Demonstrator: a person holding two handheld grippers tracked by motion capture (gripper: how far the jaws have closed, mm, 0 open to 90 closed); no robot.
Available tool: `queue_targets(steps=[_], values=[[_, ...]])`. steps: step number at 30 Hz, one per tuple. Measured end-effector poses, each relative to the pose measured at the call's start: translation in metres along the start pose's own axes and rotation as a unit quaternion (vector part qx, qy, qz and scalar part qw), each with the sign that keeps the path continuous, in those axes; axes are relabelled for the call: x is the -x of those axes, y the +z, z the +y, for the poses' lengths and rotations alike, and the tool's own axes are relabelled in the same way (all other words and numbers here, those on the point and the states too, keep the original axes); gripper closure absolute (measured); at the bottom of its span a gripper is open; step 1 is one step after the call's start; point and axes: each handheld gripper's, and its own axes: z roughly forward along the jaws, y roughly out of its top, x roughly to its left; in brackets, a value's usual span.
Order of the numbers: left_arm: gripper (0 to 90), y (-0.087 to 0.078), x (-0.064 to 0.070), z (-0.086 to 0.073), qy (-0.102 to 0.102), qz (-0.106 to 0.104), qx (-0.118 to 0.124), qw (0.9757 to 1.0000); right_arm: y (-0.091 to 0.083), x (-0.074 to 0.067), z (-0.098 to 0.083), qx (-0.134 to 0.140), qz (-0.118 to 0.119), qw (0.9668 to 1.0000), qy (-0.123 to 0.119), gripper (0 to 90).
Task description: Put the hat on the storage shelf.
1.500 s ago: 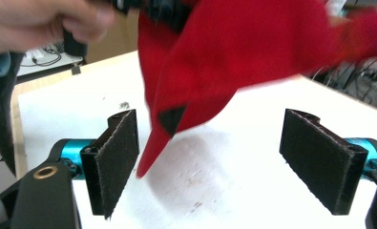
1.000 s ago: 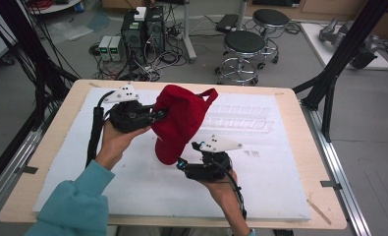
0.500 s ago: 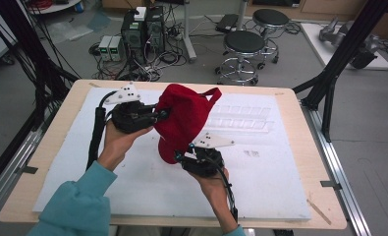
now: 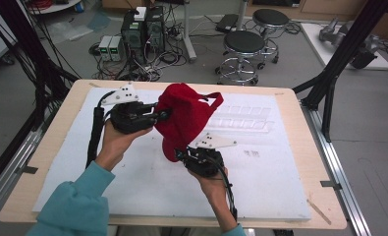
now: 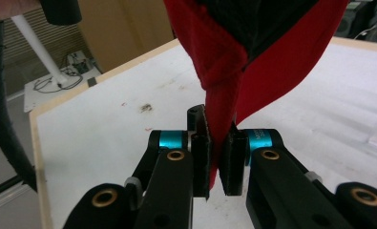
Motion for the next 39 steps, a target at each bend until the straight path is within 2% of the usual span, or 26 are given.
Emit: queue_targets(steps=[2,3,4,6,8,9,11,12,14,19,24,25,31,35,39], values=[[60.9,0.000,0.000,0.000,0.001,0.002,0.002,1.0000,-0.001,0.000,0.000,0.003,-0.002,1.0000,-0.003,85.3],[51.3,0.000,0.000,0.000,0.001,0.009,0.003,1.0000,-0.002,0.000,0.000,0.006,-0.004,1.0000,-0.006,85.3],[42.8,0.000,0.000,0.000,0.005,0.028,0.002,0.9996,-0.003,-0.001,0.001,0.007,-0.005,0.9999,-0.011,85.3],[33.7,-0.001,-0.001,0.000,0.003,0.030,0.007,0.9995,-0.006,-0.001,0.001,0.010,-0.009,0.9999,-0.008,85.3],[18.4,-0.002,-0.003,-0.002,-0.003,0.025,0.010,0.9996,-0.008,0.000,0.002,0.014,-0.014,0.9997,-0.013,85.3],[14.3,-0.002,-0.003,-0.002,-0.003,0.025,0.010,0.9996,-0.009,0.001,0.002,0.015,-0.016,0.9997,-0.014,85.3],[13.2,-0.004,-0.006,-0.003,-0.009,0.021,0.012,0.9997,-0.011,0.002,0.002,0.017,-0.017,0.9996,-0.013,85.3],[11.2,-0.006,-0.007,-0.004,-0.013,0.026,0.012,0.9995,-0.014,0.005,0.002,0.022,-0.021,0.9994,-0.016,85.3],[9.3,-0.011,-0.012,-0.008,-0.009,0.040,0.010,0.9991,-0.016,0.008,0.003,0.024,-0.027,0.9992,-0.017,85.3],[9.4,-0.022,-0.018,-0.016,-0.013,0.043,0.008,0.9990,-0.024,0.016,0.008,0.030,-0.043,0.9985,-0.019,85.2],[9.4,-0.032,-0.021,-0.030,-0.011,0.052,-0.005,0.9986,-0.033,0.025,0.017,0.038,-0.061,0.9971,-0.025,85.3],[9.4,-0.035,-0.022,-0.036,-0.009,0.057,-0.017,0.9982,-0.034,0.026,0.017,0.040,-0.064,0.9968,-0.026,85.3],[10.1,-0.054,-0.026,-0.066,-0.008,0.068,-0.028,0.9973,-0.041,0.040,0.030,0.045,-0.089,0.9944,-0.036,85.2],[11.8,-0.069,-0.034,-0.092,-0.025,0.079,-0.031,0.9961,-0.048,0.049,0.040,0.051,-0.103,0.9924,-0.045,85.2],[11.8,-0.082,-0.041,-0.113,-0.033,0.085,-0.027,0.9955,-0.052,0.060,0.050,0.055,-0.118,0.9900,-0.054,85.2]])
